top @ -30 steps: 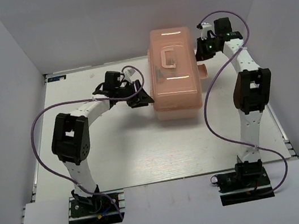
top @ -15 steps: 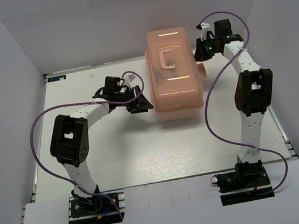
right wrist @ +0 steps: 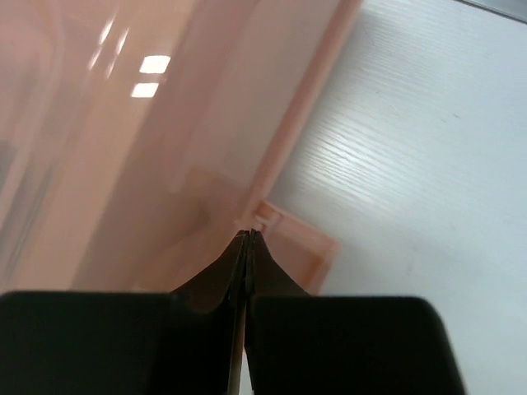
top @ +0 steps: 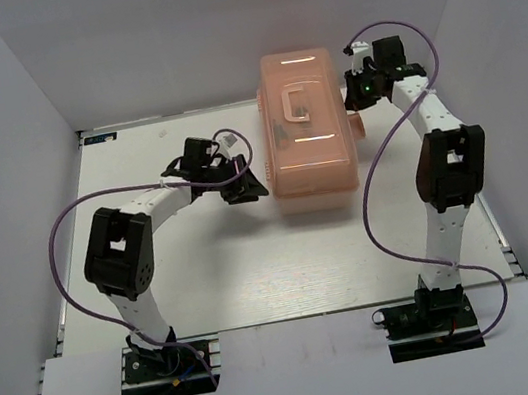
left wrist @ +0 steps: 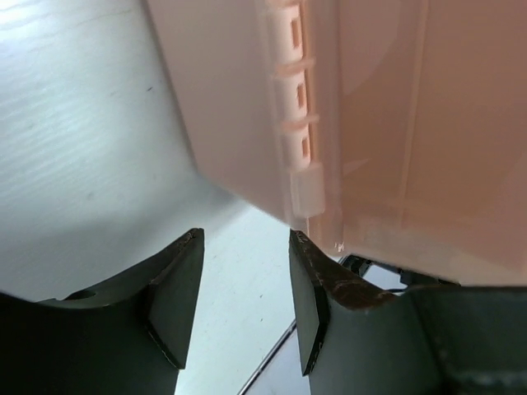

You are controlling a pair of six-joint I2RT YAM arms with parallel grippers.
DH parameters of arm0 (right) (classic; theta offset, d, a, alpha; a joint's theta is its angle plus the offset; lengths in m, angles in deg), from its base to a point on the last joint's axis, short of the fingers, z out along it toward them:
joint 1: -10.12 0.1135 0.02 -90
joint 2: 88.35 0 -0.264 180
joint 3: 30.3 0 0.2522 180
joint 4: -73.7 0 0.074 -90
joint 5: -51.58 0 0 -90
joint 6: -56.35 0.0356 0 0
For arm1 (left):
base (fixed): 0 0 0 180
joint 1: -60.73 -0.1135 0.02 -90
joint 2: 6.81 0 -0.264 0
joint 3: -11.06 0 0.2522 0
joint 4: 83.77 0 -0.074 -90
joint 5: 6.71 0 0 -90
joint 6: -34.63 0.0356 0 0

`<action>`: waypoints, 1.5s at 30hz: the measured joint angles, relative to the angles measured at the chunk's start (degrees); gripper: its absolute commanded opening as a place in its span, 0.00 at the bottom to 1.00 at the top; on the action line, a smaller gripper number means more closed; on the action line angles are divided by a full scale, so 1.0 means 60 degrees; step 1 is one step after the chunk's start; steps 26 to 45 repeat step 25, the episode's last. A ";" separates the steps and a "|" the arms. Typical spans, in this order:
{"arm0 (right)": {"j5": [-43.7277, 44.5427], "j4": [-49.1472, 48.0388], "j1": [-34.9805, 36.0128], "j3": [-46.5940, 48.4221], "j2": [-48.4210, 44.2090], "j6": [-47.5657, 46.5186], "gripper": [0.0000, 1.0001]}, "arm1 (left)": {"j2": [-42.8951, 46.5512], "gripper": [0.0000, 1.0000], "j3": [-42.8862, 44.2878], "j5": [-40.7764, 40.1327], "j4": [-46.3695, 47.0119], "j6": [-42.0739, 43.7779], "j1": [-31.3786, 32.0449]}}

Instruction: Sort the tools into containers

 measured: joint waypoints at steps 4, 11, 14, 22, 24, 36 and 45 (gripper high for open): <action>0.1519 -0.0168 0.0047 -0.1140 -0.1075 -0.0109 0.00 | 0.0568 0.56 -0.0291 -0.0211 -0.0168 0.0025 -0.0106; 0.2750 -0.0692 -0.0641 -0.3289 -0.3472 -0.0412 0.80 | 0.1304 0.64 -0.0535 -0.0747 -0.0488 0.0215 -0.0193; 0.2047 -0.0608 -0.0994 -0.4218 -0.4823 -0.0925 0.91 | 0.2211 0.91 -0.0506 -0.1410 -0.1173 0.0681 -0.0244; 0.1024 0.1035 -0.0627 -0.4779 -0.7078 -0.0015 0.91 | 0.5530 1.00 -0.0215 -0.3883 -0.2437 0.1687 -0.0339; 0.0882 0.1388 -0.0627 -0.5013 -0.7468 0.0364 0.91 | 0.6171 1.00 -0.0240 -0.4186 -0.2452 0.1785 -0.0339; 0.0820 0.1596 -0.0627 -0.5198 -0.7668 0.0514 0.91 | 0.6441 1.00 -0.0259 -0.4309 -0.2426 0.1825 -0.0339; 0.0820 0.1596 -0.0627 -0.5198 -0.7668 0.0514 0.91 | 0.6441 1.00 -0.0259 -0.4309 -0.2426 0.1825 -0.0339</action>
